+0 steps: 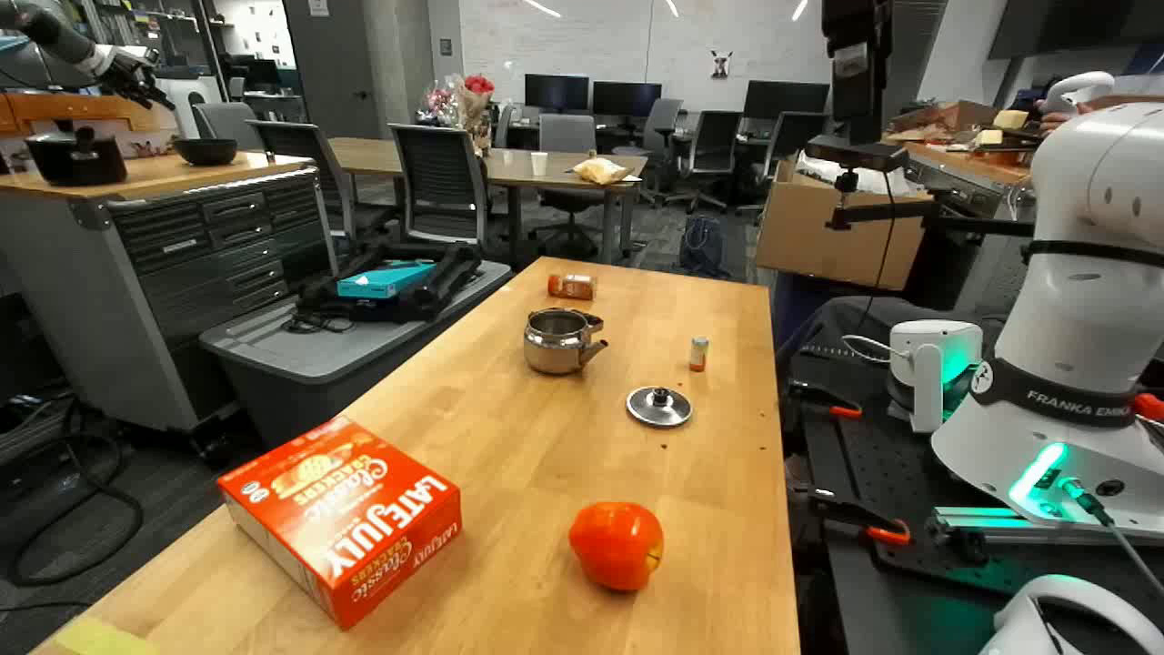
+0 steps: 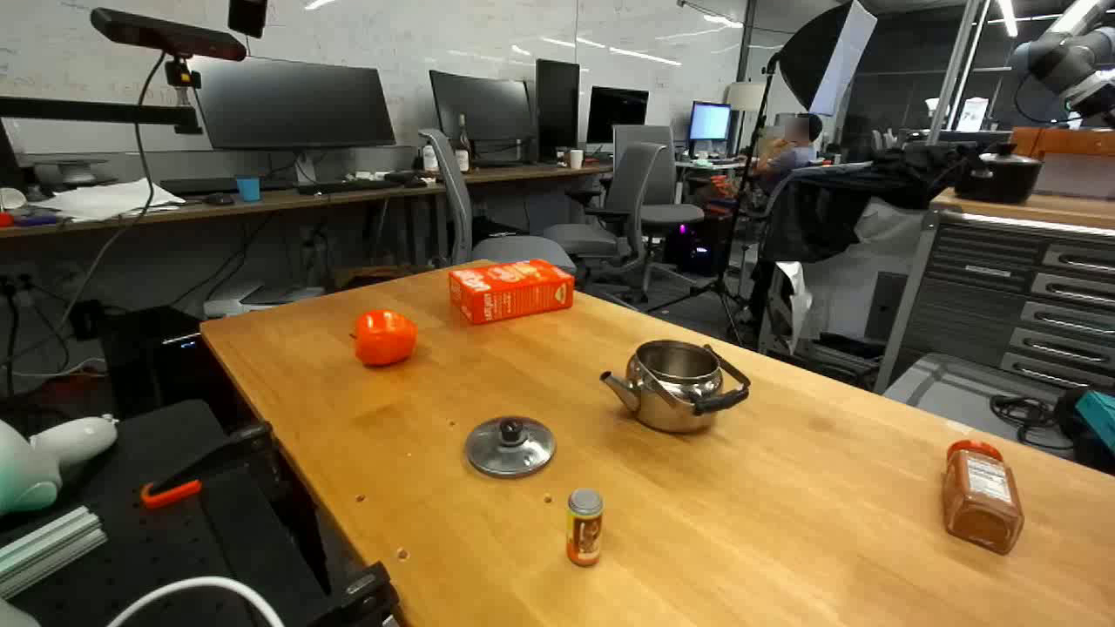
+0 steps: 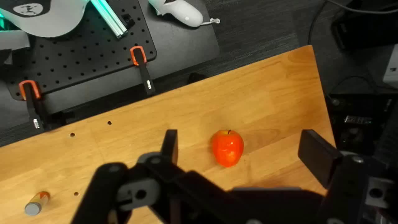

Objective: Put the lid on the kettle

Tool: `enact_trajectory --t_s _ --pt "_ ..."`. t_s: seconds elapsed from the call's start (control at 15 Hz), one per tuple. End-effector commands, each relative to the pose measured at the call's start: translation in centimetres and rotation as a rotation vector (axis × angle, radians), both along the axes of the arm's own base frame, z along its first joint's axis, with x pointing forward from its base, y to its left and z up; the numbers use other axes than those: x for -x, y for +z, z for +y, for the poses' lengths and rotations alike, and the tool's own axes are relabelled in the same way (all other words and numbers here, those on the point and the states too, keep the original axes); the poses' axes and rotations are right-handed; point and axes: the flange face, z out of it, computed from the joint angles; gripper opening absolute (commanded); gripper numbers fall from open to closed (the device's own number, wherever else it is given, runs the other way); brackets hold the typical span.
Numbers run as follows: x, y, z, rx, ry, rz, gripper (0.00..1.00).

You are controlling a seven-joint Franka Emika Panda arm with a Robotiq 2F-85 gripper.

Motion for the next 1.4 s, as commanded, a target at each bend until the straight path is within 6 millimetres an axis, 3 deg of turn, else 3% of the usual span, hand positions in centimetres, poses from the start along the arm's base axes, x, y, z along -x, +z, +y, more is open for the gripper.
enact_trajectory --t_s 0.0,0.6,1.33 --pt "0.0 0.2 0.0 0.000 0.000 -0.003 1.00" --pt "-0.1 0.6 0.0 -0.002 0.001 -0.013 1.00" --pt "-4.6 -1.5 -2.1 0.121 -0.136 -0.219 1.00"
